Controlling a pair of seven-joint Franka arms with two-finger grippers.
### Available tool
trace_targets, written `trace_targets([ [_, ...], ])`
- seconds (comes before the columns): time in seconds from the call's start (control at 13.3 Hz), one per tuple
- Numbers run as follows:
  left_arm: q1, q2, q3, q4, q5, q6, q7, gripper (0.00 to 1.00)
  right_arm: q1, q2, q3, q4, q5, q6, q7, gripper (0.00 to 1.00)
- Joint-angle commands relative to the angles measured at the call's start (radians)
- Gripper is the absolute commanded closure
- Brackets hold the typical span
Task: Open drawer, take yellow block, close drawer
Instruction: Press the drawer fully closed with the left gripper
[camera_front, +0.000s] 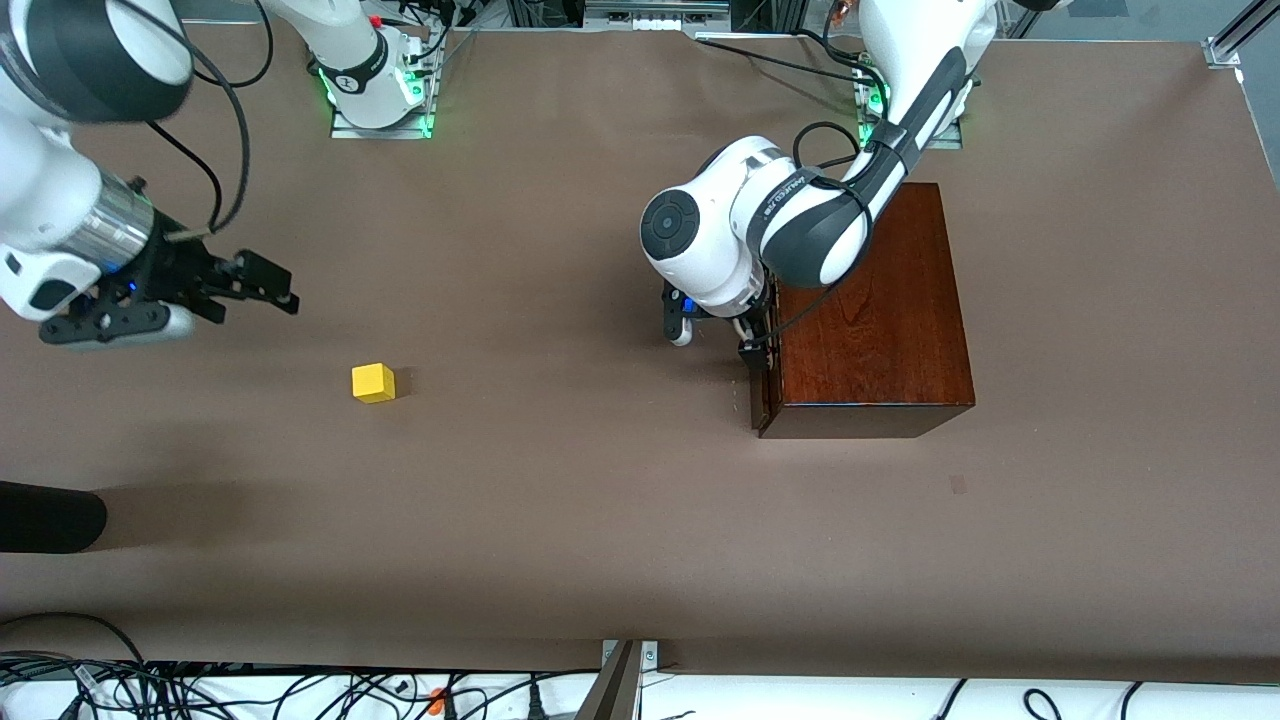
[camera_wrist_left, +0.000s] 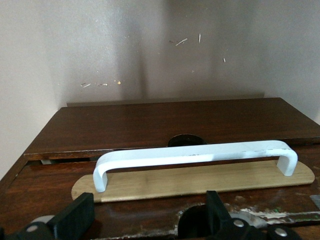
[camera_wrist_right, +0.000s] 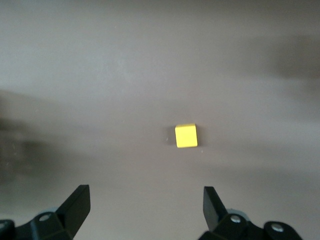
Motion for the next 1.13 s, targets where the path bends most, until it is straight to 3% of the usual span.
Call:
trace_targets([
  [0.0, -0.009, -0.039, 0.004, 0.002, 0.014, 0.011, -0.033, 0.0, -0.125, -0.048, 0.132, 0.081, -0.042, -0.139, 0.029, 0.0],
  [0.3, -0.004, -0.039, -0.003, 0.144, -0.062, 0.009, -0.102, 0.0, -0.367, -0.047, 0.328, 0.132, -0.048, -0.195, 0.0, 0.0],
  [0.45, 0.005, -0.055, 0.004, 0.21, -0.078, 0.005, -0.153, 0.0, -0.481, -0.047, 0.43, 0.132, -0.108, -0.195, -0.075, 0.0],
  [0.83, 0.16, -0.08, 0.004, 0.342, -0.237, -0.016, -0.182, 0.0, -0.48, -0.048, 0.442, 0.132, -0.127, -0.215, -0.005, 0.0],
  [1.05, 0.227, -0.139, 0.007, 0.349, -0.262, -0.083, -0.19, 0.0, -0.477, -0.048, 0.452, 0.134, -0.169, -0.224, -0.012, 0.0],
])
